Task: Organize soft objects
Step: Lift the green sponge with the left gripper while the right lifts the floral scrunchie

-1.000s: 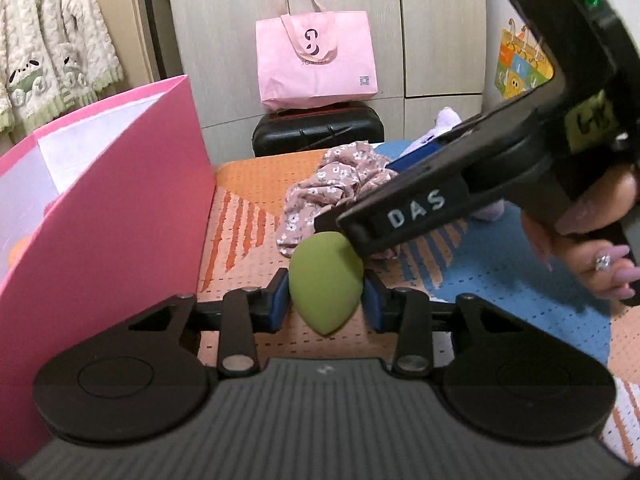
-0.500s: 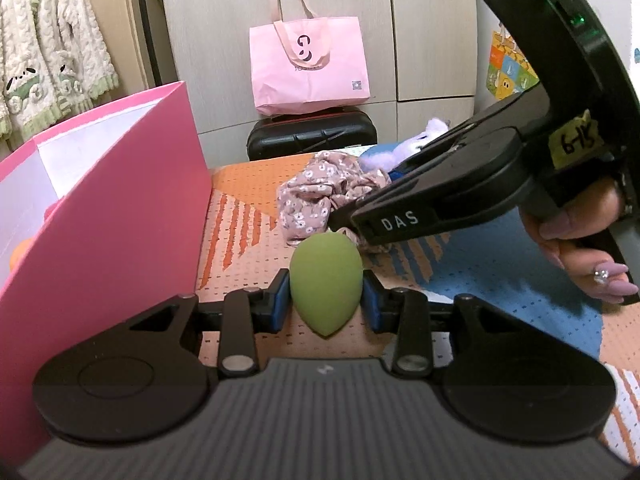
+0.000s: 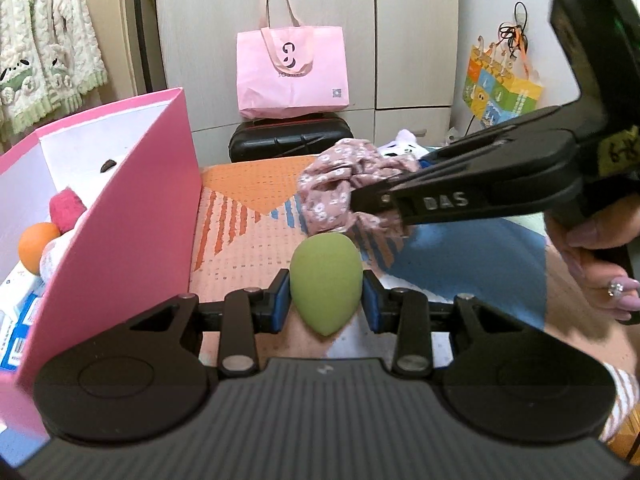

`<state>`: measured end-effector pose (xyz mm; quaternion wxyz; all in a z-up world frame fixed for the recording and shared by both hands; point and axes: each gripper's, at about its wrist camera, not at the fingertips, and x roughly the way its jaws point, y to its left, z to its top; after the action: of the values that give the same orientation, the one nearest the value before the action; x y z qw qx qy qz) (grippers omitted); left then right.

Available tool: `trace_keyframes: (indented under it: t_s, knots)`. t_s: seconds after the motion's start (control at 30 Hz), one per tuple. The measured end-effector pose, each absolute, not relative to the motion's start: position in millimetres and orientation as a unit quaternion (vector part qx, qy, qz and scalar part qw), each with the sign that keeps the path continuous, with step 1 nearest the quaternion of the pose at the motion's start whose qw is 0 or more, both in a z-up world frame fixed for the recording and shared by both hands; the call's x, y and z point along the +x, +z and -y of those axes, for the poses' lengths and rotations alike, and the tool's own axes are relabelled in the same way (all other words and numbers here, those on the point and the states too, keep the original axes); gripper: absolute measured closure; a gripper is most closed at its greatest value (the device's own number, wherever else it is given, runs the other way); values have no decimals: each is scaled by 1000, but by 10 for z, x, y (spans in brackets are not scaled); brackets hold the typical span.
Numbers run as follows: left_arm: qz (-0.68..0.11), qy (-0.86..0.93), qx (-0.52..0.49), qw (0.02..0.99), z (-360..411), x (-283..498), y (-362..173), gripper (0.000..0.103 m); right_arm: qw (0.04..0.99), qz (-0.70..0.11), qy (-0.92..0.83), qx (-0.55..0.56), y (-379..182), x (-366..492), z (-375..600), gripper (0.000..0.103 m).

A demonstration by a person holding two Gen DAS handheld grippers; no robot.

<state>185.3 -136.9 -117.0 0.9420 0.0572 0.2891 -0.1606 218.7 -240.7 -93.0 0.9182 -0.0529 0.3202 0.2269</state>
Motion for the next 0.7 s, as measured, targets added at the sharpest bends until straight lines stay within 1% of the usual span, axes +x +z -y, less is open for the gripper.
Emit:
trace_keyframes:
  t_s: [0.4,0.7]
  knots:
    - [-304,-190,32,933,1200,1565,-1064,67,929,-309,199,-50,-842,1584,2420,81]
    - [-321,-212,21,923,1091,1370,-1016,67,928,-321,182,-60,-802,1186,2358,81]
